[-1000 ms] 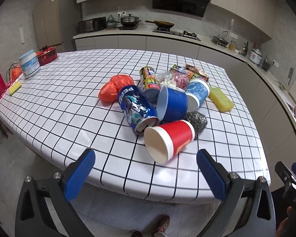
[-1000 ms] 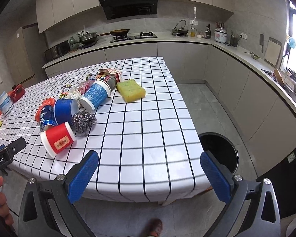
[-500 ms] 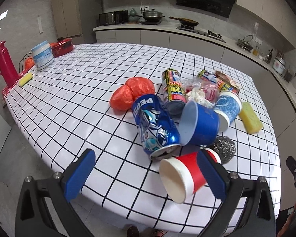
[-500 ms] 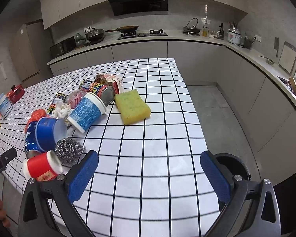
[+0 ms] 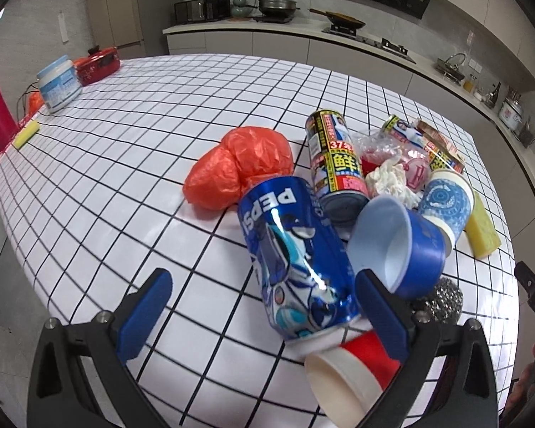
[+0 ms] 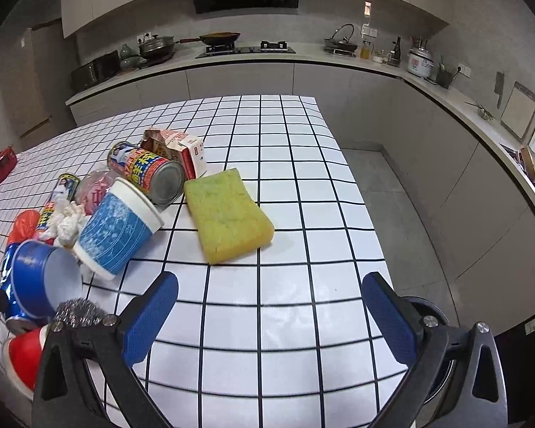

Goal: Collect trash
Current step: 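Approach the island and close the left gripper on the blue Pepsi can, then grasp the yellow-green sponge with the right gripper while the left holds the Pepsi can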

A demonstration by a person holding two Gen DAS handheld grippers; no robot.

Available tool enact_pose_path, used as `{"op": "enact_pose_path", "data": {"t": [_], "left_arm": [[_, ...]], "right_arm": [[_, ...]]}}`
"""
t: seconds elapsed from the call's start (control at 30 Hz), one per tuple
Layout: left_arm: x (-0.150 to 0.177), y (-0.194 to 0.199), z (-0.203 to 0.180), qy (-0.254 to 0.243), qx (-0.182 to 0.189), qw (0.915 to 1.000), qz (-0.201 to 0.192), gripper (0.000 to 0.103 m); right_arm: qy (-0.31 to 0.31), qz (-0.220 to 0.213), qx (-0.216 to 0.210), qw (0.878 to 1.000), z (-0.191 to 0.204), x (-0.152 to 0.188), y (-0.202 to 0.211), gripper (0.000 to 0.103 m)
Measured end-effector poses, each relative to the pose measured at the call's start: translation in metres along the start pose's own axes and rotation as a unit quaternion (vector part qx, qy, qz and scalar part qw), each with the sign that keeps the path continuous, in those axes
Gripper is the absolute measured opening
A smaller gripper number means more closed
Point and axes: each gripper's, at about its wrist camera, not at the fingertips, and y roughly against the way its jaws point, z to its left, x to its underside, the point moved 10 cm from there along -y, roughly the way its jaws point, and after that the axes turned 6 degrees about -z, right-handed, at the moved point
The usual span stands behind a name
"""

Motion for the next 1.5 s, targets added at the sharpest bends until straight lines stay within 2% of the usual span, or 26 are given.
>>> {"op": "enact_pose_path", "data": {"t": [0.17, 0.3, 0.47, 0.57, 1.0, 1.13, 1.2, 1.27, 1.4, 1.5], "left_arm": [[-0.005, -0.02, -0.006, -0.002, 0.029, 0.9993, 0.024, 0.099], [-0.002, -0.03, -0.008, -0.008, 0.038, 0.9986, 0.037, 0.094], [0.008, -0.037, -0.009, -0.014, 0.053, 0.9968, 0.058, 0.076], [0.01, -0.036, -0.009, -0.017, 0.061, 0.9962, 0.059, 0.072], [0.012, -0.03, -0.005, -0.041, 0.08, 0.9945, 0.054, 0.07], [0.012, -0.029, -0.004, -0.043, 0.082, 0.9941, 0.056, 0.07], [0.011, -0.03, -0.004, -0.043, 0.082, 0.9942, 0.055, 0.07], [0.011, -0.03, -0.004, -0.044, 0.083, 0.9941, 0.055, 0.07], [0.013, -0.027, -0.005, -0.044, 0.085, 0.9939, 0.054, 0.069], [0.015, -0.023, -0.005, -0.046, 0.085, 0.9942, 0.048, 0.07]], "right_arm": [[0.006, 0.011, 0.015, 1.0, 0.008, -0.006, -0.022, 0.103], [0.006, 0.017, 0.023, 1.0, 0.009, -0.011, -0.038, 0.103], [0.004, 0.025, 0.024, 0.999, 0.01, -0.016, -0.057, 0.103], [0.01, 0.029, 0.026, 0.999, 0.013, -0.018, -0.067, 0.103], [0.036, 0.055, 0.025, 0.998, 0.02, -0.023, -0.11, 0.103], [0.038, 0.073, 0.007, 0.997, 0.026, -0.019, -0.122, 0.103], [0.028, 0.071, -0.012, 0.997, 0.028, -0.018, -0.122, 0.094], [0.023, 0.066, -0.026, 0.997, 0.031, -0.02, -0.12, 0.071], [0.018, 0.064, -0.03, 0.997, 0.034, -0.018, -0.114, 0.063], [-0.008, 0.056, -0.026, 0.998, 0.025, -0.015, -0.106, 0.057]]}}
